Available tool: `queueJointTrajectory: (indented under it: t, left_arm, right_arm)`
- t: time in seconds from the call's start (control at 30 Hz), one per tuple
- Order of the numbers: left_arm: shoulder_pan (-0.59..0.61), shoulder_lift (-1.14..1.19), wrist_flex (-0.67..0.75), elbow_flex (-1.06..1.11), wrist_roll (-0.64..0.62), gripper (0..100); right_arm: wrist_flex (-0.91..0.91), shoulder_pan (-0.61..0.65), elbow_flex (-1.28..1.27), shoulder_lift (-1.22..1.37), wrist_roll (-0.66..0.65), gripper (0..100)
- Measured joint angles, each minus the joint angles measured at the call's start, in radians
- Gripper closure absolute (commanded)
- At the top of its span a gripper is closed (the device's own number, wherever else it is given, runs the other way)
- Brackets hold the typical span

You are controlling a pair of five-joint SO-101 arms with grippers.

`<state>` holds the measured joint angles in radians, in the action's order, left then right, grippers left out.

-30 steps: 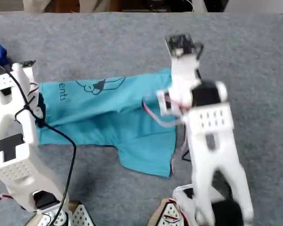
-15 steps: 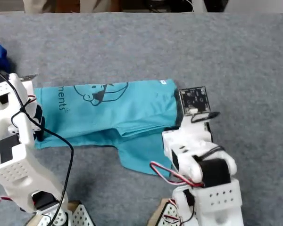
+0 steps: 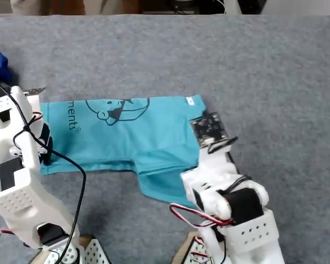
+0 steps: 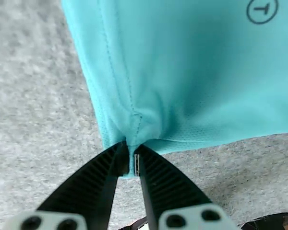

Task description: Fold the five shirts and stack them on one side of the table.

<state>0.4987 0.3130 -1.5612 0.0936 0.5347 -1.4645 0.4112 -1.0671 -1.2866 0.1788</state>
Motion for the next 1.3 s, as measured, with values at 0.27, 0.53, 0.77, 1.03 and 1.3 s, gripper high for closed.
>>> queueJointTrajectory:
  t: [0.27,0.53,0.77,1.03,1.3]
  left_arm:
    - [-0.060,0.000,0.000,-0.002,0.000,98]
    - [-0.078,0.000,0.000,-0.140,0.000,98]
    - [-0.080,0.000,0.000,-0.158,0.000,98]
    - [-0.080,0.000,-0.032,-0.158,0.000,98]
    - [-0.080,0.000,-0.172,-0.158,0.137,98]
  right_arm:
    - [0.014,0.141,-0.018,0.000,-0.034,99.3]
    - [0.014,0.175,-0.018,0.000,-0.167,99.3]
    - [0.008,0.175,-0.012,0.000,-0.362,97.5]
    - [-0.051,0.176,0.068,0.000,-0.483,69.9]
    - [-0.072,0.176,0.215,0.000,-0.500,74.6]
